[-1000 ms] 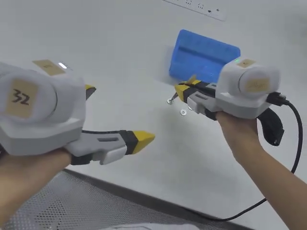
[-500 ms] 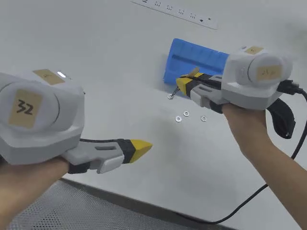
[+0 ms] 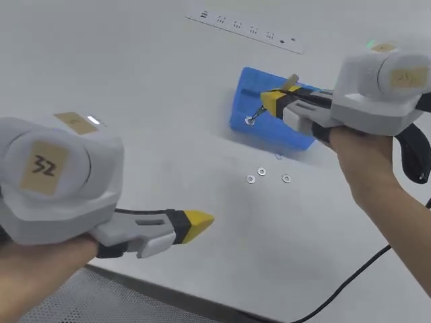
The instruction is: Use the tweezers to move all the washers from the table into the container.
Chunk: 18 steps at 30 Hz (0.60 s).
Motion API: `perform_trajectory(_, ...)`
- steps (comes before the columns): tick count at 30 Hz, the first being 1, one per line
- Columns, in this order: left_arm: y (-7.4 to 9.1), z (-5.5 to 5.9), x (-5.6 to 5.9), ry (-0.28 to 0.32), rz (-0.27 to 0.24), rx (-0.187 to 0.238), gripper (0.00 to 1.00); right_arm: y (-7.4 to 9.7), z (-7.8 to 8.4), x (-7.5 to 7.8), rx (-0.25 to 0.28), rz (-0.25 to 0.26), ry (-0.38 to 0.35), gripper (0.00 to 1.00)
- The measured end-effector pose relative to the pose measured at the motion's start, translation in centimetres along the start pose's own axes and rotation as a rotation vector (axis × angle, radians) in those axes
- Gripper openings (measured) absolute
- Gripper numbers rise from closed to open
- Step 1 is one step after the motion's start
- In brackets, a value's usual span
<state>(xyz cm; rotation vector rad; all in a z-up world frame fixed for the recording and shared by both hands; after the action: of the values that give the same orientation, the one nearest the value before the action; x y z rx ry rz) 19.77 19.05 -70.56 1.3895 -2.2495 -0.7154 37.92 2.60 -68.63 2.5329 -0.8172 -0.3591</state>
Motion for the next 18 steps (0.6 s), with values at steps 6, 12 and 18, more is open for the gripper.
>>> perform_trajectory(6, 0.0, 0.2, 0.0, -0.006, 0.000, -0.012, 0.99, -1.2, -0.8, 2.1, 0.021, 0.044, -0.014, 0.01)
perform_trajectory(12, 0.1, 0.3, 0.0, 0.003, -0.007, -0.017, 0.98, -3.6, -0.1, 3.1, 0.000, 0.064, 0.004, 0.01)
perform_trajectory(18, 0.0, 0.4, 0.2, 0.002, -0.006, -0.023, 0.98, -5.6, 0.7, 3.2, -0.037, 0.052, 0.007, 0.01)
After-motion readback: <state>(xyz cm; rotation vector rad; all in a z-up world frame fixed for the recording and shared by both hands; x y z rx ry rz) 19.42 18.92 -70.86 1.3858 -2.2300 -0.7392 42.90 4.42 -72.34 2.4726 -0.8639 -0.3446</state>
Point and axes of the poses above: the centre of the closed fingertips' face, and the gripper's own axes: y roughly backward along the fingers, x roughly to its right, z roughly out of its underside, the point moved 8 cm from there along y, roughly backward along the fingers, and after that the axes turned 5 degrees about -y, right-handed, at the moved point
